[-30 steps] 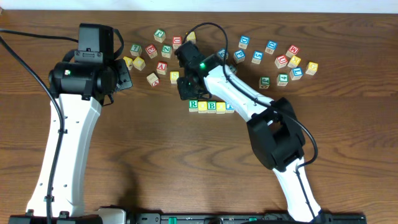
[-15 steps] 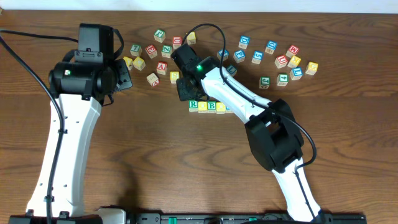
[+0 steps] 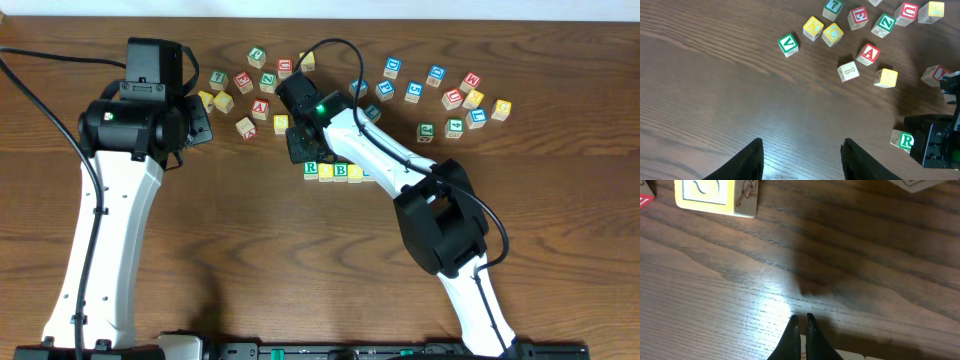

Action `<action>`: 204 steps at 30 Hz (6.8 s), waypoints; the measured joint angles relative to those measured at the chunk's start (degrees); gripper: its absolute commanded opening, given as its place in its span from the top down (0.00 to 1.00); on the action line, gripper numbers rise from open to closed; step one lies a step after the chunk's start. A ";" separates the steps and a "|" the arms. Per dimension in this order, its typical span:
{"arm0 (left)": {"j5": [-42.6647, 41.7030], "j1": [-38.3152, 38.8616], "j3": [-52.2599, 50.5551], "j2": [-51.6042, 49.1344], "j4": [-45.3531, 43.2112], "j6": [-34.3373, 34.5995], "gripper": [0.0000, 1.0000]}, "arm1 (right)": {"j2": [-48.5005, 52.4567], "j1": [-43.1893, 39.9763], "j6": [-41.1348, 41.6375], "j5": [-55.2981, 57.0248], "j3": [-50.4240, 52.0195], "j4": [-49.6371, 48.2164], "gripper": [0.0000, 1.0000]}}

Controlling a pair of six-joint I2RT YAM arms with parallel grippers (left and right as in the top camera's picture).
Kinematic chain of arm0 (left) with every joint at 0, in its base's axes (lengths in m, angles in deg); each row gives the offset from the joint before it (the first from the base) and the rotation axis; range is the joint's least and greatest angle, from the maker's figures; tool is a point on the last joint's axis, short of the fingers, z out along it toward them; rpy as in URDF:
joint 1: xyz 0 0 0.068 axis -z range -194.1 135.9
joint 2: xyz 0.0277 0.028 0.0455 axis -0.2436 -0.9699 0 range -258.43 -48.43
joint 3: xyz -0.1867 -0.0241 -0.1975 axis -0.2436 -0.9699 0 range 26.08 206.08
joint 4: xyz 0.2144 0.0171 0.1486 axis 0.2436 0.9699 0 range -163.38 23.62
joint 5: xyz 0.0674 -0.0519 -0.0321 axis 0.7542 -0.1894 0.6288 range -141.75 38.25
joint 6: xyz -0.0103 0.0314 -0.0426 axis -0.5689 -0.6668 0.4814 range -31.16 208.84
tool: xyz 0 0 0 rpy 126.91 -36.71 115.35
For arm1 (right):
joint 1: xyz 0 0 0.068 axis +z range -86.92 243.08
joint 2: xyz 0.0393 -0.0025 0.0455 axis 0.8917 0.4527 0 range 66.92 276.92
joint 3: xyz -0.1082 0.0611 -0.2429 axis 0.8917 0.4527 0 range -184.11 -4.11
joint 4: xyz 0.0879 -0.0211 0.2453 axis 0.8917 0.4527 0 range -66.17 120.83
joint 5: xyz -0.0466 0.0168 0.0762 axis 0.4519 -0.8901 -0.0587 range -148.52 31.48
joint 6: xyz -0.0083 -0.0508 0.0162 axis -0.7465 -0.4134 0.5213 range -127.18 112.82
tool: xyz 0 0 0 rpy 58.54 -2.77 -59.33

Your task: Spell out ROBOT

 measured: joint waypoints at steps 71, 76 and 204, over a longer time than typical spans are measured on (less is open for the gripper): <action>0.00 0.00 0.00 0.00 -0.02 -0.02 0.51 | 0.81 3.93 -5.09 -5.11 -0.09 -0.90 0.99; 0.00 0.00 0.02 0.00 -0.02 0.00 0.51 | 0.81 3.96 -4.15 -3.19 -0.09 0.07 0.99; 0.00 0.00 0.00 0.00 0.02 -0.02 0.51 | -12.24 -10.10 -0.22 5.33 21.07 -5.35 0.99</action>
